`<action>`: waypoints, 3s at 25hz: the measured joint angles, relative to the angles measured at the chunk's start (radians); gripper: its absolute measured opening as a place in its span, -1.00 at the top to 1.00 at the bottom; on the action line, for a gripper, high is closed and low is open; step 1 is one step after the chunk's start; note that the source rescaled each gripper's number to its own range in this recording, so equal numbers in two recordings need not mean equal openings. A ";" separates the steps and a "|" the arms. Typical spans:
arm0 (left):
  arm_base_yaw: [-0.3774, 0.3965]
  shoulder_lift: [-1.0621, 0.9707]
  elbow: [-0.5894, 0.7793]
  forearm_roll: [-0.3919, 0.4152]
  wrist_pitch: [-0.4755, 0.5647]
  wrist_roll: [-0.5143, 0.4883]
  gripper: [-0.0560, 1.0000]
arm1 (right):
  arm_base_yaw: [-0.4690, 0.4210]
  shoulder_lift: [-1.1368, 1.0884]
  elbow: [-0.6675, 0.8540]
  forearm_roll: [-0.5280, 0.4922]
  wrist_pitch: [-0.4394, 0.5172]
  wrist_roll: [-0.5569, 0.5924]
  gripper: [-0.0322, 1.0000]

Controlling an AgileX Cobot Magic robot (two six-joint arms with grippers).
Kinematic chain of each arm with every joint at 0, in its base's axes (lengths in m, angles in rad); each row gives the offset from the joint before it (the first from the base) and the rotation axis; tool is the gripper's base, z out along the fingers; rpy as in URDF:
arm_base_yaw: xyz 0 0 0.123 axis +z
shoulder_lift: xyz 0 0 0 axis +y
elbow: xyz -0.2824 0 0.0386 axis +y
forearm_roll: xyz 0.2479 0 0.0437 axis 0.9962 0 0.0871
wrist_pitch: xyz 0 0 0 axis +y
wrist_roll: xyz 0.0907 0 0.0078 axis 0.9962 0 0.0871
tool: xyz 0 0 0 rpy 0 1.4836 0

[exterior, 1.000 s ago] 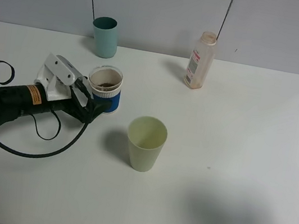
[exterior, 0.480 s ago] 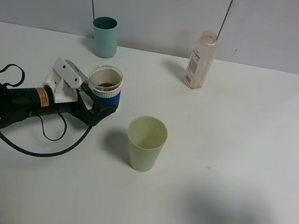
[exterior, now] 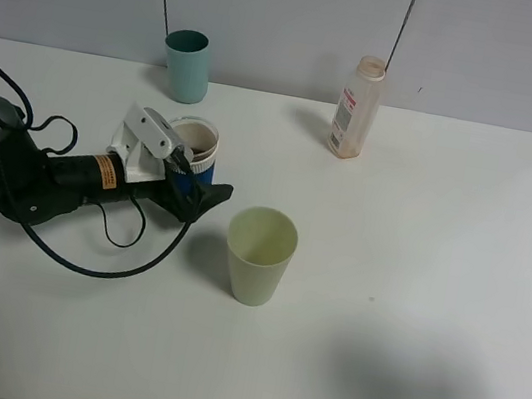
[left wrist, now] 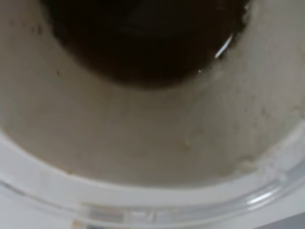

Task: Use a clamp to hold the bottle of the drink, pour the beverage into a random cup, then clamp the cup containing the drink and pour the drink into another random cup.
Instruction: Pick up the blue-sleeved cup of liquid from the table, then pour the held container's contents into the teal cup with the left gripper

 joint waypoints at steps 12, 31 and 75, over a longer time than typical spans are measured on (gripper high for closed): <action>-0.010 0.017 -0.017 -0.001 -0.002 -0.004 0.86 | 0.000 0.000 0.000 0.000 0.000 0.000 -1.00; 0.019 -0.137 0.011 0.048 0.038 -0.045 0.86 | 0.000 0.000 0.000 0.000 0.000 0.000 -1.00; 0.187 -0.371 -0.130 -0.047 0.568 -0.037 0.86 | 0.000 0.000 0.000 0.000 0.000 0.000 -1.00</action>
